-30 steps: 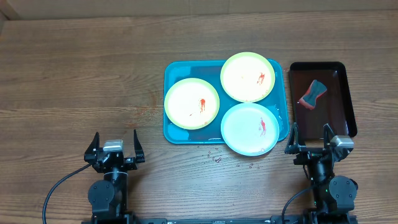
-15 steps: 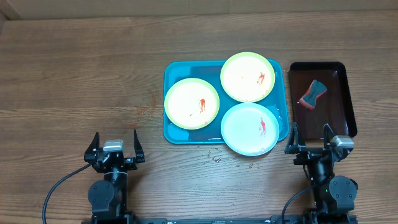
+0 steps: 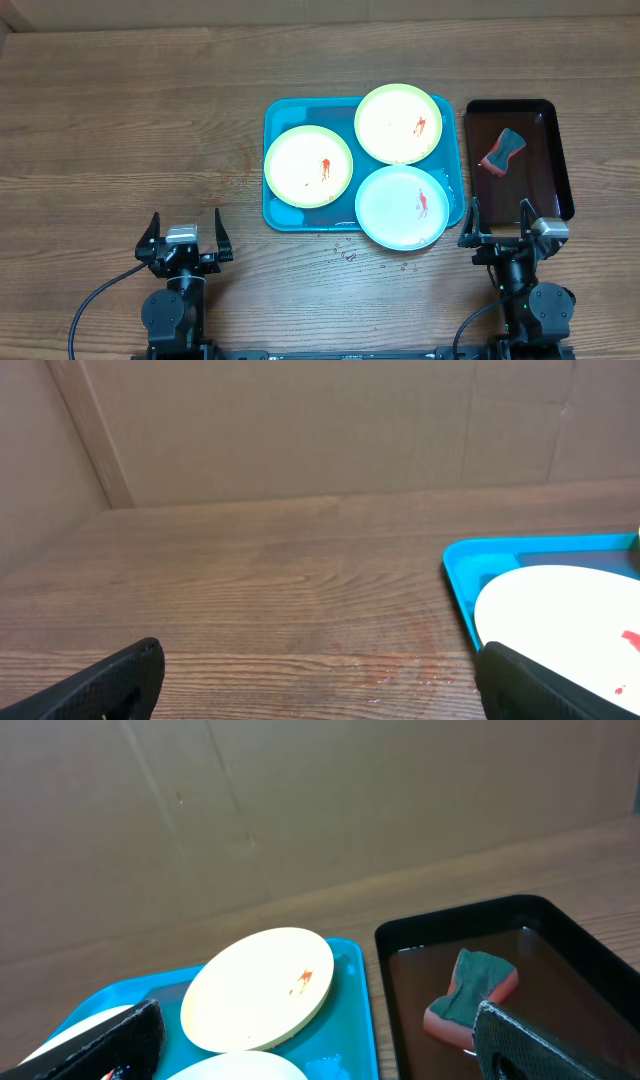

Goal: Clean dirty plates on tray and stack at the side

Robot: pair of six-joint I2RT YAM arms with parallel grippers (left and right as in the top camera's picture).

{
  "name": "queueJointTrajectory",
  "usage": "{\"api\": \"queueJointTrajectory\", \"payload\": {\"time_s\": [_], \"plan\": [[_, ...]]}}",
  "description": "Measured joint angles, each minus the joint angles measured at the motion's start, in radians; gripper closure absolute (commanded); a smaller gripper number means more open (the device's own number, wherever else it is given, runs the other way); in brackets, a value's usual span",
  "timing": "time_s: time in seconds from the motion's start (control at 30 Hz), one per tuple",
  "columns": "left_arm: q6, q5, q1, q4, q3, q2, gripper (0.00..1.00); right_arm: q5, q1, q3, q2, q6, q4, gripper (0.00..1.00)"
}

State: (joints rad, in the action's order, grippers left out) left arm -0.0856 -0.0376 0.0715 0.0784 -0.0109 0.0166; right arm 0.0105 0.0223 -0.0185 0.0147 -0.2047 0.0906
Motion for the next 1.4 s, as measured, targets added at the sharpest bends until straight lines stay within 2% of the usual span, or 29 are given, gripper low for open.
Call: {"api": "queueJointTrajectory", "payload": {"time_s": [0.9,1.4], "plan": [[-0.024,0.0,0.0,0.0,0.0,0.0,0.01,0.001,0.0,0.0,0.0,-0.004,-0.001,0.0],[-0.031,0.055,0.0,0.0,-0.001,0.0,0.0,0.058,0.0,0.0,0.0,-0.005,-0.008,0.0]]}}
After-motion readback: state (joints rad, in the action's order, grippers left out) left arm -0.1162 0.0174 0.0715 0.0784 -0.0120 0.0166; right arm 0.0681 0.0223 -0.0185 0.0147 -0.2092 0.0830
